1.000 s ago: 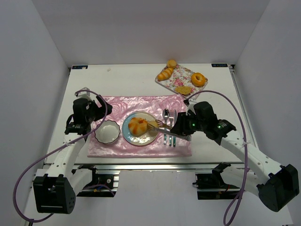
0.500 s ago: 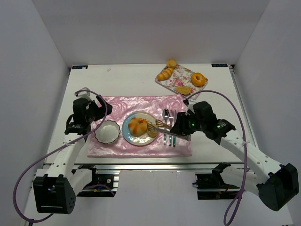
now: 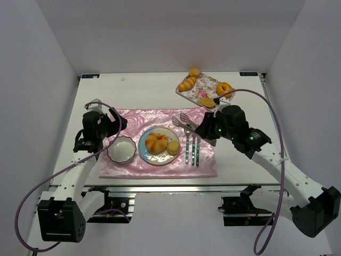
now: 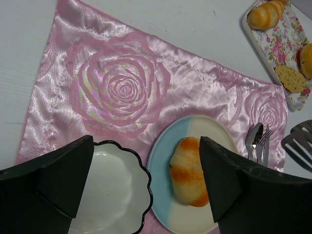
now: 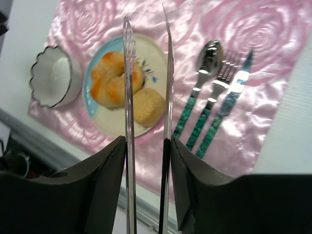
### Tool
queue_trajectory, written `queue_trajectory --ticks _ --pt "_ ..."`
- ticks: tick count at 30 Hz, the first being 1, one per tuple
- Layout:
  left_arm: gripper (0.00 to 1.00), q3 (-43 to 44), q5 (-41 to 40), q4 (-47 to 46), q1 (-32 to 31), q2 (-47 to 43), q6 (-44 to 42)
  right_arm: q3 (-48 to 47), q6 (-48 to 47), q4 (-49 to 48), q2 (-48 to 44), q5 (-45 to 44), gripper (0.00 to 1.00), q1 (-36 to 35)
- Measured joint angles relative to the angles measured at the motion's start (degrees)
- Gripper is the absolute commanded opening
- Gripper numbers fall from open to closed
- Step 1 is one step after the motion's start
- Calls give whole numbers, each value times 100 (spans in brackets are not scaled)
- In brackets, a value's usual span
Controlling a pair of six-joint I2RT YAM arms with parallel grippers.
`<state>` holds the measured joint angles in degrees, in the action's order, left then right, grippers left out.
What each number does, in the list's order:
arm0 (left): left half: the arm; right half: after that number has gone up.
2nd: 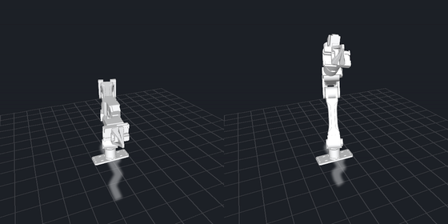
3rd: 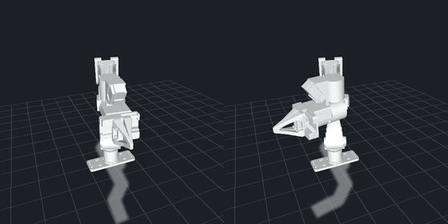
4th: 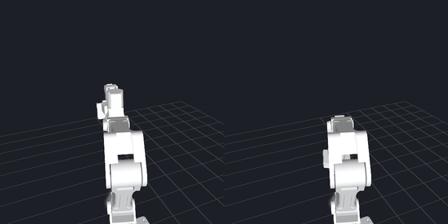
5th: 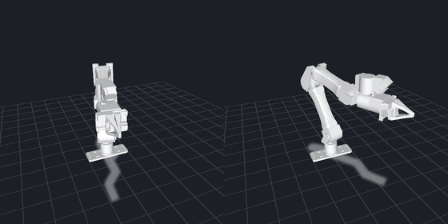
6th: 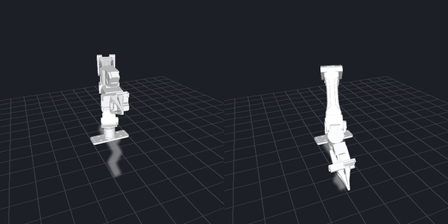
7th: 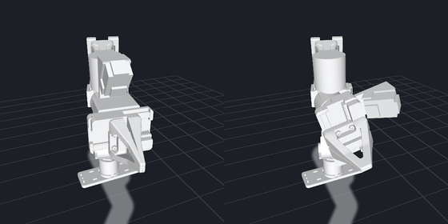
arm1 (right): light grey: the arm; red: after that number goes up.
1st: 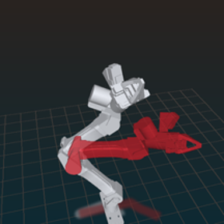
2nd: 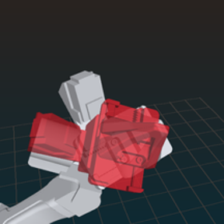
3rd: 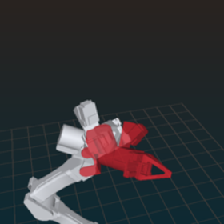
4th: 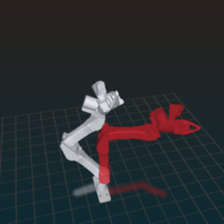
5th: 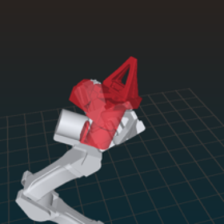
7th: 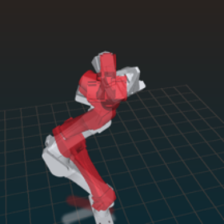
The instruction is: Place the bread
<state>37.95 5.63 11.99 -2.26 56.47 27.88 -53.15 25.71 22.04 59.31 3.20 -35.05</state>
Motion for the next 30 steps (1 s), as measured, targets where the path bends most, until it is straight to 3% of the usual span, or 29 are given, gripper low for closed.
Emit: queue_trajectory --ticks 12,16,23,26,30 --pt "98 -2 0 -2 0 -17 2 120 776 835 -221 -3565 44 417" --pt "98 -4 0 -2 0 -28 2 474 916 817 74 -4028 45 859" --pt "98 -11 -2 -2 0 -90 2 1154 1014 551 876 -4057 51 1399" --pt "98 -11 -2 0 0 -94 2 1322 1012 431 1117 -3923 61 1475" --pt "98 -11 -4 2 0 -94 2 1362 1010 313 1198 -3659 87 1519"
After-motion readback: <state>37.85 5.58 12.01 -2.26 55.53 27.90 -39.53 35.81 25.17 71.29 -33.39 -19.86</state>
